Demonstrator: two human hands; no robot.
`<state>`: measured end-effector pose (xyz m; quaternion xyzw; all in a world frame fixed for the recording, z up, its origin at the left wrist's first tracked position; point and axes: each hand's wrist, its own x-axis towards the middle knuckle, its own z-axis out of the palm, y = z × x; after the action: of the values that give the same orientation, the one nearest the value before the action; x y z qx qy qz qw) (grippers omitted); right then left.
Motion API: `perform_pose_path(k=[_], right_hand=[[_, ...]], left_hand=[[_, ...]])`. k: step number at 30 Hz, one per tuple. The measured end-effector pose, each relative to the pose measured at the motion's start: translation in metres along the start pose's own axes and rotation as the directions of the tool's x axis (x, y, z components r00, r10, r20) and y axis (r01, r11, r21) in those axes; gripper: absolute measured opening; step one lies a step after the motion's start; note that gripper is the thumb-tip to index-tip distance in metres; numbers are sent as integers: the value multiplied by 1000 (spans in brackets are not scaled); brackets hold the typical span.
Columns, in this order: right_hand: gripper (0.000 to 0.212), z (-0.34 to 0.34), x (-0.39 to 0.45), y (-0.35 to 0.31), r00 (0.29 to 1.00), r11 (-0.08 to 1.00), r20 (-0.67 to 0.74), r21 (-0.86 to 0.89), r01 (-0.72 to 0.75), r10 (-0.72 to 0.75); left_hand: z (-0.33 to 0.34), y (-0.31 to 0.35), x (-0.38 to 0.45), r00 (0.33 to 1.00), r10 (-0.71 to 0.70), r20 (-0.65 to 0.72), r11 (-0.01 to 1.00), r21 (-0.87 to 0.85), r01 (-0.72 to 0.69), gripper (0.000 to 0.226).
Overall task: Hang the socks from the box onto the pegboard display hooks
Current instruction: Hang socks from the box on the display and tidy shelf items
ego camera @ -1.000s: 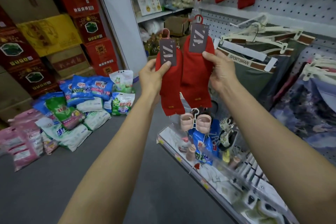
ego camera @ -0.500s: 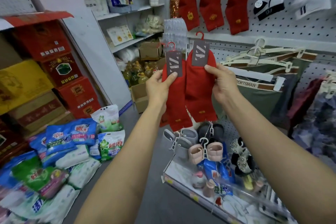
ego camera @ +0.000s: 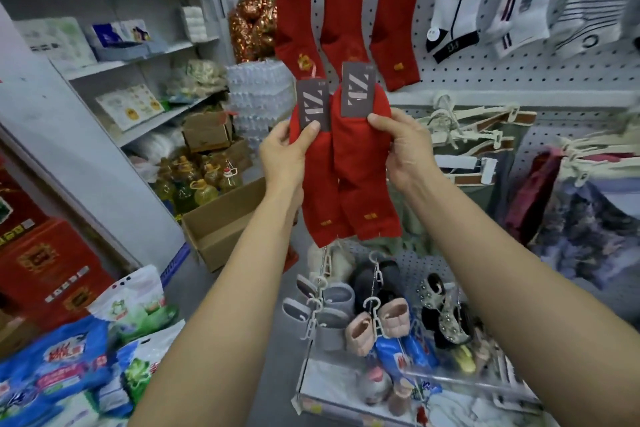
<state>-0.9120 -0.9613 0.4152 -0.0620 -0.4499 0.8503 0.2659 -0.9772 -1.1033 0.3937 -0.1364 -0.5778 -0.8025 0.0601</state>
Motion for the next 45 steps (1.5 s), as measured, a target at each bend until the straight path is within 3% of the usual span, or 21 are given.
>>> perform_pose_path(k=[20, 25, 31, 37, 45], right_hand=[[24, 30, 169, -84, 976, 980, -102, -72, 185, -192], [16, 36, 200, -99, 952, 971, -194, -64, 230, -238], [23, 50, 227, -115, 904, 948, -288, -62, 312, -316], [15, 57, 250, -125, 886, 923, -261, -89, 374, -383], [14, 55, 264, -124, 884, 900, -232, -269, 343, -406]], left_hand=[[100, 38, 151, 980, 141, 142, 989, 17, -145, 10], [103, 35, 175, 977, 140, 161, 990, -23, -138, 10], [109, 33, 195, 966, 153, 207, 988, -34, -149, 16], [118, 32, 206, 959, 152, 240, 988, -56, -143, 17], [136, 30, 212, 946, 146, 289, 988, -95, -124, 16]])
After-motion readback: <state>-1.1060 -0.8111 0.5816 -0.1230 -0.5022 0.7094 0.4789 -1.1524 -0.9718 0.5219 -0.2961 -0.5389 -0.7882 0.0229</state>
